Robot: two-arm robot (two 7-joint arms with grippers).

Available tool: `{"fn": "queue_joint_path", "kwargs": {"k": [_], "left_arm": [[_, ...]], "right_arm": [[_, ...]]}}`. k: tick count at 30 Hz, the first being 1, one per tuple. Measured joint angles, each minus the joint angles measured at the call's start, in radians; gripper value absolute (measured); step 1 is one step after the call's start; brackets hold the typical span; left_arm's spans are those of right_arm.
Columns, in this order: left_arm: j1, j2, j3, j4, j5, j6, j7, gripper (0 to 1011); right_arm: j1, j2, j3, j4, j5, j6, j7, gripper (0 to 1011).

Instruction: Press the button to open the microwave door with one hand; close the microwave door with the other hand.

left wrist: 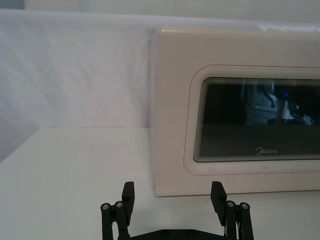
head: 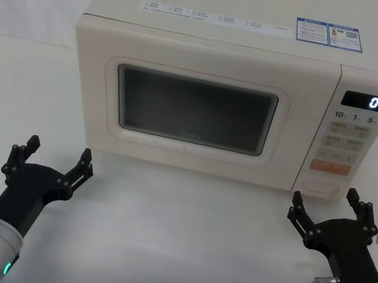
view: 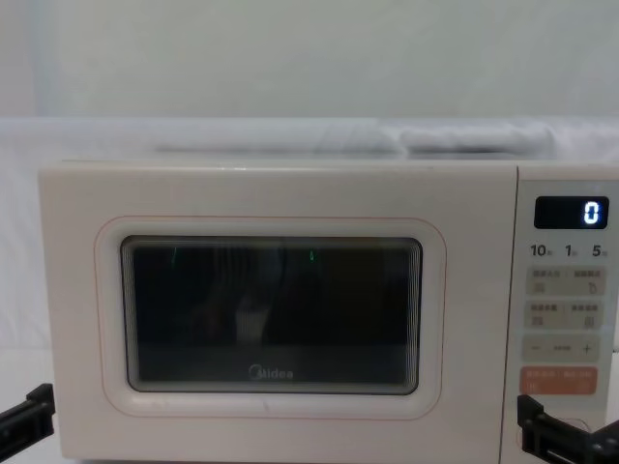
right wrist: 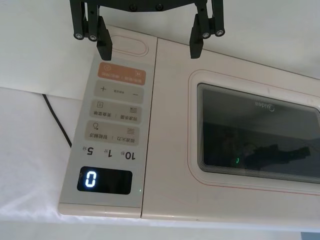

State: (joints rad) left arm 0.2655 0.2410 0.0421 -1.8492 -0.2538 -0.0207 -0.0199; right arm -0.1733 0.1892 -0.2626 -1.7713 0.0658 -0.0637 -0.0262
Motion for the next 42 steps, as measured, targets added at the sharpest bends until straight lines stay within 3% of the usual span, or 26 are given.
{"fn": "queue_joint_path", "kwargs": {"k": [42], "left_arm": [[0.000,0.000,0.000,0.000,0.000,0.000,0.000,1001]], "right_arm": [[0.000,0.000,0.000,0.000,0.000,0.000,0.000,993]]}}
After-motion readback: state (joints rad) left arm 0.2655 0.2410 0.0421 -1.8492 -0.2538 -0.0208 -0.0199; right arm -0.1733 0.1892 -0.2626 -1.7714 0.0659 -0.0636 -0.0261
